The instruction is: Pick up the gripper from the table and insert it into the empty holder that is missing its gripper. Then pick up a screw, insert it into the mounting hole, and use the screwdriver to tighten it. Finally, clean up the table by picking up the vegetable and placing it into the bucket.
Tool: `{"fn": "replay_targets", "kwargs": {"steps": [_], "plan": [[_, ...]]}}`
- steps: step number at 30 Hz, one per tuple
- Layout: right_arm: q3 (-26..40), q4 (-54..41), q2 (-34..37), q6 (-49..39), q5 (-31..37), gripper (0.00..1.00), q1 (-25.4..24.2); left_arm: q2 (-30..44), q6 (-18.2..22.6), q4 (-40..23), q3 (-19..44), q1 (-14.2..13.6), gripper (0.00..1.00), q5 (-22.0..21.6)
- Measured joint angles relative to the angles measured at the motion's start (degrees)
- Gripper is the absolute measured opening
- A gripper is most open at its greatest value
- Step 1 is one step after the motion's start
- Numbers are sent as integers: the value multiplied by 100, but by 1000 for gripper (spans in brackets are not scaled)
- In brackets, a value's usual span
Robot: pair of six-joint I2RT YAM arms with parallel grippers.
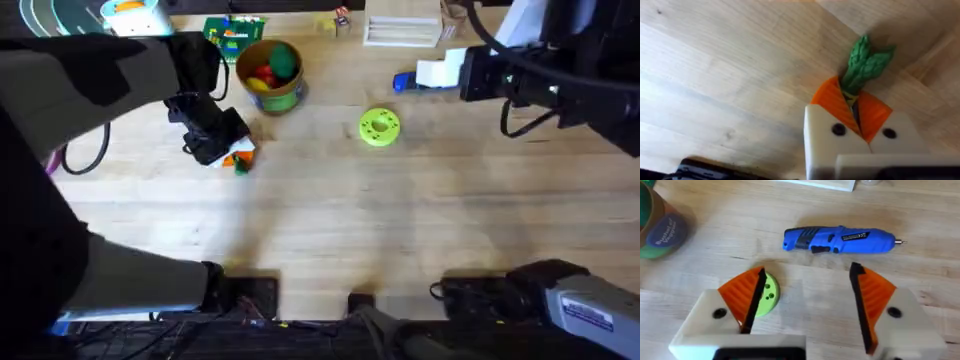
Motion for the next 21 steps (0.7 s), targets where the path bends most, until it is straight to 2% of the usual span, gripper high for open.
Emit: {"fn": "replay_targets", "kwargs": {"steps": [5, 10, 15, 21], "plan": [[0, -6, 0, 0, -2, 992, 0, -265, -2, -780, 126, 0, 21, -29], [0, -2, 0, 0, -15, 992, 0, -928, 25, -1298, 1004, 0, 20, -185], [0, -4, 0, 2, -15, 992, 0, -1494, 159, -972, 1804, -7, 20, -220], [0, -4, 0, 1, -14, 992, 0, -1439, 179, -220, 1888, -61, 19, 63]]}}
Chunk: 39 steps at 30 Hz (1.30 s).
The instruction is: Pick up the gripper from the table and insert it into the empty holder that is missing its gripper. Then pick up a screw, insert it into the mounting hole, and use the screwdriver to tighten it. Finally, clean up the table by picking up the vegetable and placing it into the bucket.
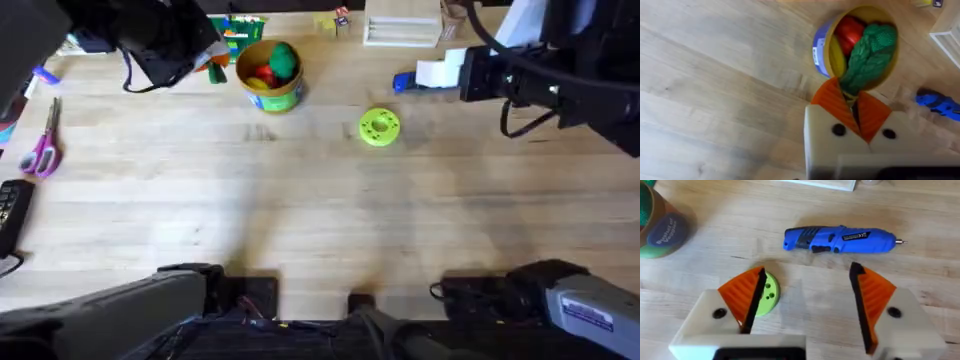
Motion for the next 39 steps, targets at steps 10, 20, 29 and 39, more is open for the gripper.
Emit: {"fn": "replay_targets", "kwargs": {"steps": [10, 20, 29, 39], "plan": [[0, 1, 0, -1, -1, 992, 0, 801, 20, 903, -2, -395, 57, 231], [0, -113, 0, -1, -1, 992, 0, 1053, 33, 1092, -2, -432, 991, 285], [0, -420, -236, -167, -1, 992, 0, 1052, 353, 239, 544, -433, 995, 305], [1032, -2987, -1074, -442, -2, 991, 0, 837, 2488, -2029, 2312, -1002, 995, 487]]}}
